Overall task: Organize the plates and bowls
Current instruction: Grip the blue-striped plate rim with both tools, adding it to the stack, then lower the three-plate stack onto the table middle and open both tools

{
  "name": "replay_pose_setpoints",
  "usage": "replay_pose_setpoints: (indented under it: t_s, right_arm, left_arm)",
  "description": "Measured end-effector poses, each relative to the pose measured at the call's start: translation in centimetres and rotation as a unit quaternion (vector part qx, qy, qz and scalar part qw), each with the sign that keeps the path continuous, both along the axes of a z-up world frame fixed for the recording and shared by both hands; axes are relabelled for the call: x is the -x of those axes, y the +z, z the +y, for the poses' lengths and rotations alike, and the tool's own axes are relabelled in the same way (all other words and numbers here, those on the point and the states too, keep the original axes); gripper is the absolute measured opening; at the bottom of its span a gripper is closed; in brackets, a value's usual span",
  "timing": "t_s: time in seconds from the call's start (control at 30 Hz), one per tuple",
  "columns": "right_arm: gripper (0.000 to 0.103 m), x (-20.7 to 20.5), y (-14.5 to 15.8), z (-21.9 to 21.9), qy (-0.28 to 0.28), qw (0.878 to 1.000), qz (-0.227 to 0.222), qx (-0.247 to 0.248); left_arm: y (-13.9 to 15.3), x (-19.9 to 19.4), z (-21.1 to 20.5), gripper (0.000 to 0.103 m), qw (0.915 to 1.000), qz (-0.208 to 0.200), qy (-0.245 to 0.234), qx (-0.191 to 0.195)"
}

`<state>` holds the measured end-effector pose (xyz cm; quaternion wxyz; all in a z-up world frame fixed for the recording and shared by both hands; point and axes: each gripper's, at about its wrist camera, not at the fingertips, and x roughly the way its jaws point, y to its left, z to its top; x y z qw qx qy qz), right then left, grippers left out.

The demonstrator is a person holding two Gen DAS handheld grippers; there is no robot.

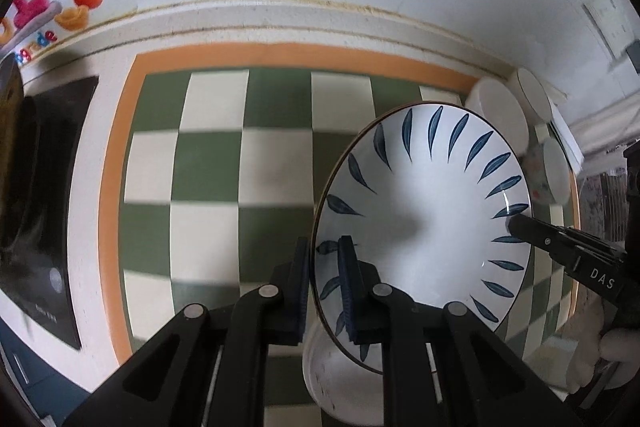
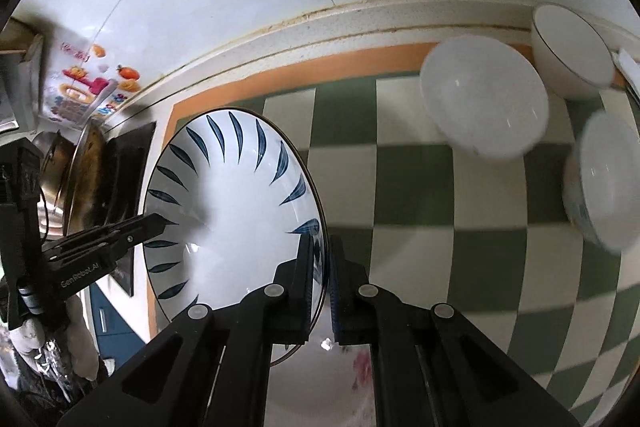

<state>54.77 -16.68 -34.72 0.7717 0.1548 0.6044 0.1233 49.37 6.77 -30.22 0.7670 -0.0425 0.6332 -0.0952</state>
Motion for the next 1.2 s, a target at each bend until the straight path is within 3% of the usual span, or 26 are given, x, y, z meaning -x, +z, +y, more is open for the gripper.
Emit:
replay_pose_setpoints:
  t_s: [0.13,0.4,0.77,1.2]
  right_arm:
    - [0.008,3.6,0.0,-0.3,0.002,1.000,0.005,-0.002]
    - [0.008,8.9,-1.7,-0.7,0.008,1.000,0.027,-0.008]
    - [0.008,9.8,-6.0,-1.1,0.014,0.998,0.058,0.007]
    - [0.008,9.5,-8.2,-0.9,0.030,0.997,0.074,0.002]
  left_arm:
    - [0.6,3.9,-0.8,0.012,0.9999,0.009,-0.007,-0.001]
    - [-1.5,8.7,-1.7,0.012,0.9989,0.038,-0.026,-0.014]
    - [-5.3,9.5,-2.8,0.012,0.9969,0.070,-0.020,-0.030]
    - [-6.5,10.0,-3.4,0.012,0.9961,0.075,-0.003,-0.047]
